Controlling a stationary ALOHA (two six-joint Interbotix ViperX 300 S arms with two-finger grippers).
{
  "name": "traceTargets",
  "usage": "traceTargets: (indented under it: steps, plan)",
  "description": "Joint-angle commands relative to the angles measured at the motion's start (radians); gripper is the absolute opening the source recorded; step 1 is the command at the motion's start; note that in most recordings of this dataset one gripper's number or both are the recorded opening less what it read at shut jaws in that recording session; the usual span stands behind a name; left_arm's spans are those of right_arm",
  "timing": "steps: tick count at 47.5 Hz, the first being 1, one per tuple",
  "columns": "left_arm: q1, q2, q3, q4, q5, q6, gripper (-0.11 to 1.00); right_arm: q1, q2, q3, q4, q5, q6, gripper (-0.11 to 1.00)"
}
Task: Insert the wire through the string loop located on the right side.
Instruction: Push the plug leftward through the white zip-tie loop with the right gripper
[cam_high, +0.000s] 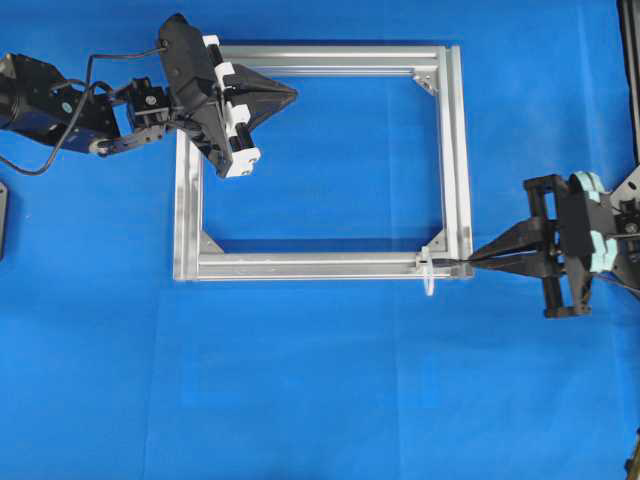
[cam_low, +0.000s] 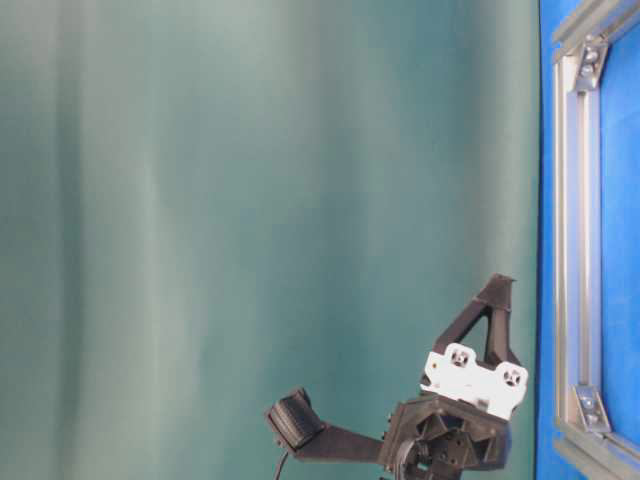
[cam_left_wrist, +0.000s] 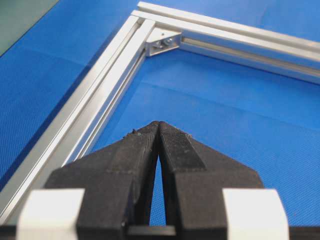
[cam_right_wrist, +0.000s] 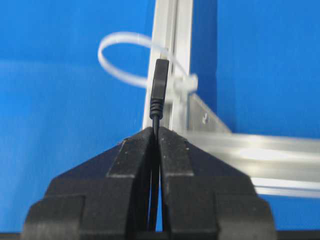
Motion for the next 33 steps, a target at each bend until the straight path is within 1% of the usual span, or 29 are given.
traceTargets:
  steps: [1, 15, 21, 33]
  plan:
    - [0.002, -0.035, -0.011, 0.003, -0.011, 0.003, 0.0, 0.002, 0.043, -0.04, -0.002, -0.043, 0.0, -0.04]
    - [0.0, -0.034, -0.012, 0.003, -0.015, 0.003, 0.0, 0.002, 0.183, -0.14, -0.002, -0.057, 0.0, -0.04]
    - [0.0, -0.034, -0.009, 0.003, -0.025, 0.003, 0.0, 0.002, 0.206, -0.155, -0.002, -0.058, -0.002, -0.04]
    - [0.0, -0.035, -0.009, 0.003, -0.037, 0.002, 0.0, 0.002, 0.207, -0.153, -0.002, -0.058, -0.002, -0.04]
